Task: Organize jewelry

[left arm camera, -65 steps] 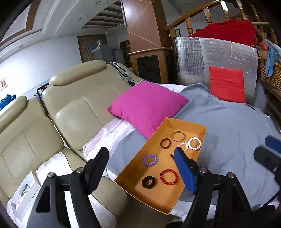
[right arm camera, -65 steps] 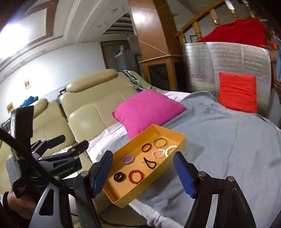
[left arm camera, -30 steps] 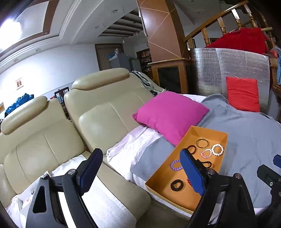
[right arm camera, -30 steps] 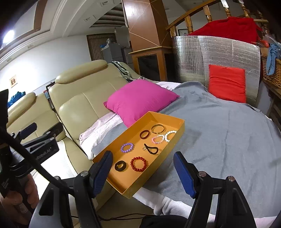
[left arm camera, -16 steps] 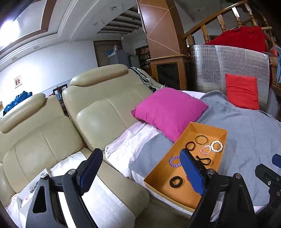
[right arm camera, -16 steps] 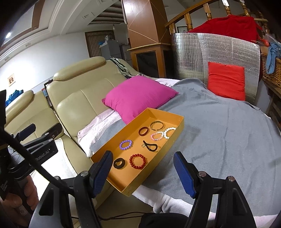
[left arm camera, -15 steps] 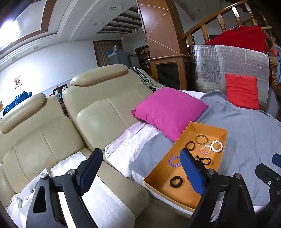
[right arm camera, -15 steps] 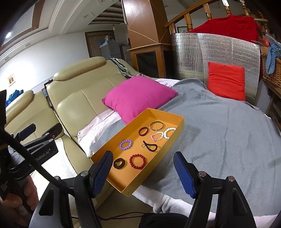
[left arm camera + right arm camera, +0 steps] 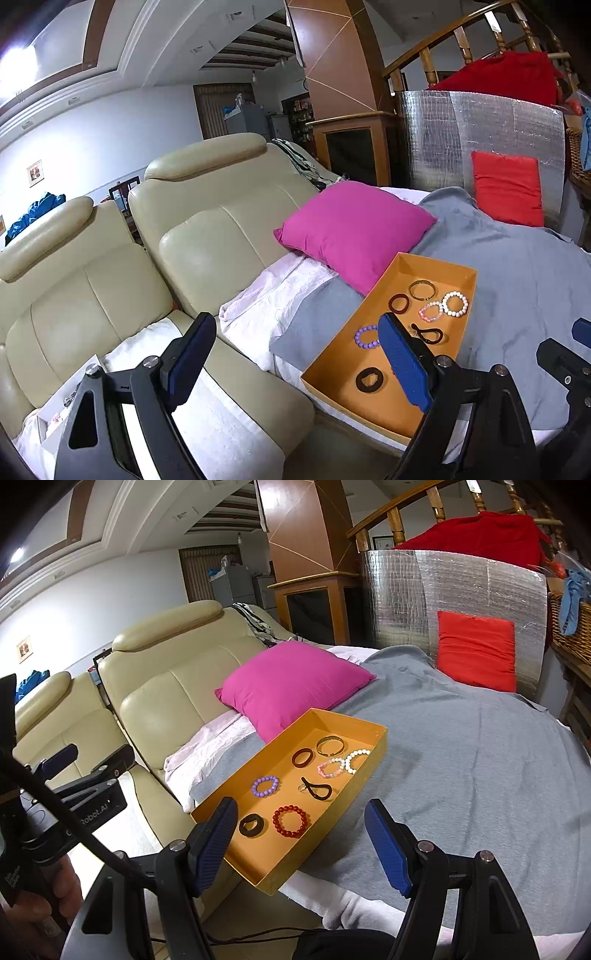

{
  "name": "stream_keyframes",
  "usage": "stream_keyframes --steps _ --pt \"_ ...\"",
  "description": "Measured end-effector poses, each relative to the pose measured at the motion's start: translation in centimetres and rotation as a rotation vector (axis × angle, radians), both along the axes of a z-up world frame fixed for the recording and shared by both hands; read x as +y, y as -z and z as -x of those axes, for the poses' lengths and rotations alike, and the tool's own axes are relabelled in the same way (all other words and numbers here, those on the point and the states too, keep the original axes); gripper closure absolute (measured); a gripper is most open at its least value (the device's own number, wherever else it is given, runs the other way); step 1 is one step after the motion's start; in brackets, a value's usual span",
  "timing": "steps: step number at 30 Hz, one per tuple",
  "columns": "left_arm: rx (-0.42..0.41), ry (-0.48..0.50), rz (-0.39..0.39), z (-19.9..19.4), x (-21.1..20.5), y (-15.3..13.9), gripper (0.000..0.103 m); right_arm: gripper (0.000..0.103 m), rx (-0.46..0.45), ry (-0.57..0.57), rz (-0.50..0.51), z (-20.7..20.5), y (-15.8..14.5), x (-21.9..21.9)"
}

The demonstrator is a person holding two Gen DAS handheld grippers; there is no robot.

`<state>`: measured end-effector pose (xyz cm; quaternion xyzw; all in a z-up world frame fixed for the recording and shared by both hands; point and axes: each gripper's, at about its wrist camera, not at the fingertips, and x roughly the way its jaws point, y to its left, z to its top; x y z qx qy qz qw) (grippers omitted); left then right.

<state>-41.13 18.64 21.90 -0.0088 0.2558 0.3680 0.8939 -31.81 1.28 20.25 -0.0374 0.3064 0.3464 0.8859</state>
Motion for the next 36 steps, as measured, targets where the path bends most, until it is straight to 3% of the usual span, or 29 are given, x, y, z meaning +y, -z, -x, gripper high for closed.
stream_keyframes --steps 36 --pt "0.009 0.005 0.004 -0.36 0.66 0.26 0.014 0.028 -0.008 -0.020 0.008 -0.03 -0.11 0.69"
